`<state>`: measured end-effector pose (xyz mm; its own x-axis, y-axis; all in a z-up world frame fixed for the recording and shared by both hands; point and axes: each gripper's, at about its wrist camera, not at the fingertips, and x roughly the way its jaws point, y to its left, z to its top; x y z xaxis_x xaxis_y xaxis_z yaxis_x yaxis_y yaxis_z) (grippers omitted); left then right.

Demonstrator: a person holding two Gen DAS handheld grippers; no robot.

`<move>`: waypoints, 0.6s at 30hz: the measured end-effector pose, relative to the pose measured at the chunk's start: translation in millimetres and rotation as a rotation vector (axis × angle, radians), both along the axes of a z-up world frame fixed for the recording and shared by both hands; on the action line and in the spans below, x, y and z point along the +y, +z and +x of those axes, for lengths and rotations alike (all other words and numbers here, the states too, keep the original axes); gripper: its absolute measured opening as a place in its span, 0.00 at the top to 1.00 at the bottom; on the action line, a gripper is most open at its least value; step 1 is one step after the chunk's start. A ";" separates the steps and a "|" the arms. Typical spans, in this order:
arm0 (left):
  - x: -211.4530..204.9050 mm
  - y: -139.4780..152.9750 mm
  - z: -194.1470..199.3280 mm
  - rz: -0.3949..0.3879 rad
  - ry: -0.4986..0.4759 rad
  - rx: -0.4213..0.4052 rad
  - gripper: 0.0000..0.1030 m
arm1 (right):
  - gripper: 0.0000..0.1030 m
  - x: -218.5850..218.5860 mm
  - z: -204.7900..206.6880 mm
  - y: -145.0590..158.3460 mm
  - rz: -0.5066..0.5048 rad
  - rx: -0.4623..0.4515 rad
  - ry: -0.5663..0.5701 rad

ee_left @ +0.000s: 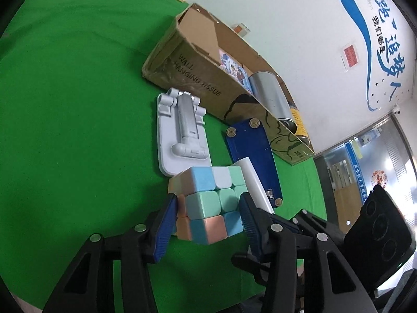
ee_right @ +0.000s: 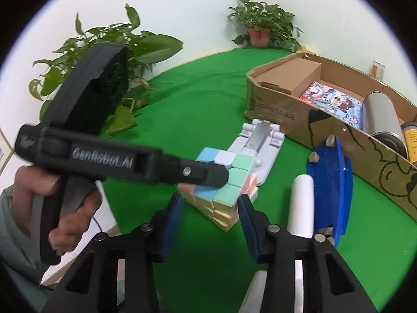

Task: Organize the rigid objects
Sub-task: 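Grasp the pastel Rubik's cube with the left gripper, then carry the Rubik's cube into the box and lower it against the game box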

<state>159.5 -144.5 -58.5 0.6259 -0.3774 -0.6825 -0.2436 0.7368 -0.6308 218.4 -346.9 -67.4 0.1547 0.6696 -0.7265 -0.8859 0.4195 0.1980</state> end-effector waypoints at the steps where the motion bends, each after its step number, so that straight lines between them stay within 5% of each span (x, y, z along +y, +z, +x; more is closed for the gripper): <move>1: 0.1 -1.0 -0.2 -0.005 -0.001 0.001 0.54 | 0.58 0.0 0.1 -1.3 0.001 0.000 0.000; 4: 2.8 -3.4 -0.8 -0.036 0.002 0.019 0.54 | 0.61 0.1 0.5 -1.9 0.007 -0.009 0.000; 8: 5.2 -5.5 -1.8 -0.067 0.016 0.037 0.54 | 0.81 2.8 3.4 -4.3 -0.015 -0.055 -0.023; 18: -2.1 -5.6 0.1 -0.081 0.049 0.084 0.53 | 0.83 0.6 -1.3 -7.2 -0.047 -0.080 -0.025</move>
